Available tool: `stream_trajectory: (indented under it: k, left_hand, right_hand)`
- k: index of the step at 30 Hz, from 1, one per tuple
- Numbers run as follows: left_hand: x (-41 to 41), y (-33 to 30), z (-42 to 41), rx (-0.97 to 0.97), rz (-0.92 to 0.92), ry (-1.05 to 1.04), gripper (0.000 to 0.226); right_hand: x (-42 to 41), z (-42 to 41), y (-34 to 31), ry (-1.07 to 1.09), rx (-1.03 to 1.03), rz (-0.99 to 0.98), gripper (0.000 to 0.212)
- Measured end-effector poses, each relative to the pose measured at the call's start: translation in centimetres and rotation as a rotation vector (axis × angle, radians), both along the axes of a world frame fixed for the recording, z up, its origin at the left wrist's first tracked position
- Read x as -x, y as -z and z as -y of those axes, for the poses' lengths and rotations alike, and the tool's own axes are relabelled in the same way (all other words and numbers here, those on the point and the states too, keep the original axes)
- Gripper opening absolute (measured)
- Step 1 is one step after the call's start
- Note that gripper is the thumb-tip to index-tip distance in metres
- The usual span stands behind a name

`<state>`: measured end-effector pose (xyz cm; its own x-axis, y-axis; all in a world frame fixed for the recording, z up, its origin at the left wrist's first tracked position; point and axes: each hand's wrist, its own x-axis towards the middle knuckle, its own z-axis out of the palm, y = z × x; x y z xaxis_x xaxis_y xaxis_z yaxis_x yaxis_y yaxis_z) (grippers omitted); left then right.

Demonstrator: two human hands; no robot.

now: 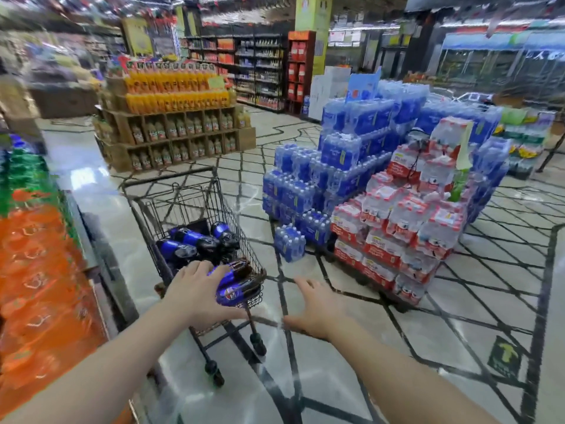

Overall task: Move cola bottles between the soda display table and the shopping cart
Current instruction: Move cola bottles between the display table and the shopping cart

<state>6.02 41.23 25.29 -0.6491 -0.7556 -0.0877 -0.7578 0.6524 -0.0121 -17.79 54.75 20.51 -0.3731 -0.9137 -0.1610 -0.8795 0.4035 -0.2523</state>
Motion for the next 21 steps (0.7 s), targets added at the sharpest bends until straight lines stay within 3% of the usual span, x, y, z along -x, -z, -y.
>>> stream_trajectory:
  k: [4,9,12,17,21]
  left_hand:
    - [2.7,1.4,3.5,0.006,0.012,-0.117,0.132]
    - [6.1,1.9,6.2,-0.063,0.035,-0.280,0.149]
    - [7.6,2.1,7.6,-0.061,0.028,-0.351,0.125]
    - [9.2,2.5,10.9,-0.085,0.034,-0.420,0.148]
    - [9.8,3.3,14.8,-0.122,0.032,-0.462,0.125]
  right_hand:
    - [4.9,5.6,0.8,-0.135,-0.013,-0.009,0.106]
    - [10.1,11.8,1.5,-0.247,-0.034,0.011,0.108]
    - [12.4,15.3,2.1,-0.297,-0.033,0.035,0.105]
    - [14.0,21.1,3.1,-0.378,-0.041,0.009,0.107]
    - [14.5,26.5,4.4,-0.395,-0.056,0.015,0.110]
